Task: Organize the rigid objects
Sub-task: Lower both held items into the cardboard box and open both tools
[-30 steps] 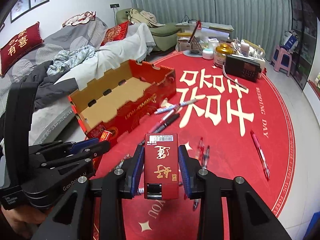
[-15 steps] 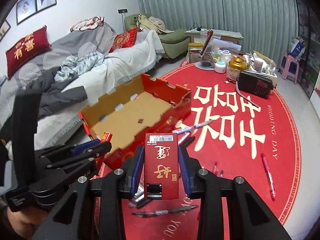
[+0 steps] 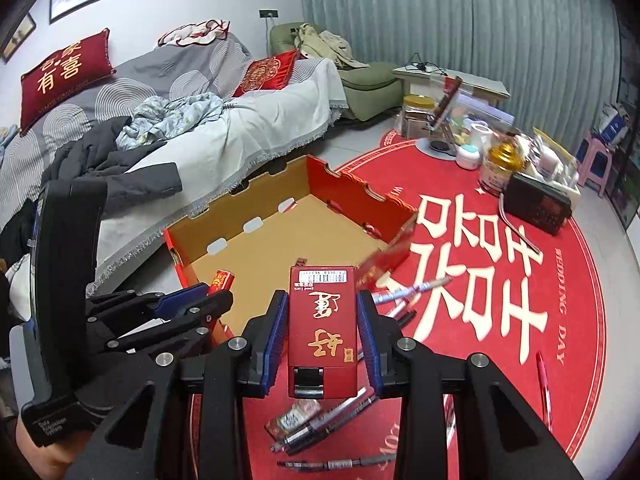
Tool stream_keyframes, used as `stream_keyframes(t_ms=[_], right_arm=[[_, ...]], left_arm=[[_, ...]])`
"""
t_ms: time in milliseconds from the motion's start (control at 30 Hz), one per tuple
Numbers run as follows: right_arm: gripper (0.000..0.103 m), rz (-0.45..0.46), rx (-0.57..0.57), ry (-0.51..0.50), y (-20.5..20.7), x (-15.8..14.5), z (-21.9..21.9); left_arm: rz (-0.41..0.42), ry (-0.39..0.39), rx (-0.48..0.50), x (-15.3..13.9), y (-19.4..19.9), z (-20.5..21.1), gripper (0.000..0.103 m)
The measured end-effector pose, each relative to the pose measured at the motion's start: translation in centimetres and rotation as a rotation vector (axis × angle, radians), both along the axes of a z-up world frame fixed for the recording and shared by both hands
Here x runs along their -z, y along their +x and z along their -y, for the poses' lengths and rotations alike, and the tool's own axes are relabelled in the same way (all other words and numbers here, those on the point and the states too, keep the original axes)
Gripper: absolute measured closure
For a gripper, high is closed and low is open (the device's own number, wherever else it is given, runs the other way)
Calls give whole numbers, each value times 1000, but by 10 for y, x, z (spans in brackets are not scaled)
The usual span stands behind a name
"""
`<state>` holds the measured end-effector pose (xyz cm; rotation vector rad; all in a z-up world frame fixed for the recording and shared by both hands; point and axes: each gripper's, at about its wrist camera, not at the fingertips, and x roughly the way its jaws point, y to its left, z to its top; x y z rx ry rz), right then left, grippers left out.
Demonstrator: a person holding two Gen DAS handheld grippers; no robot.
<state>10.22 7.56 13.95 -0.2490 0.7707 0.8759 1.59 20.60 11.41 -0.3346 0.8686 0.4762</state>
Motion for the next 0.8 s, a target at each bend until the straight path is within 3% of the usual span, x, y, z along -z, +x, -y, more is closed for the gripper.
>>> stream_keyframes(t_ms=[800], right_arm=[[67, -18, -30, -8, 48, 8, -88]], left_arm=[[-36, -55, -112, 7, 51, -90, 83]])
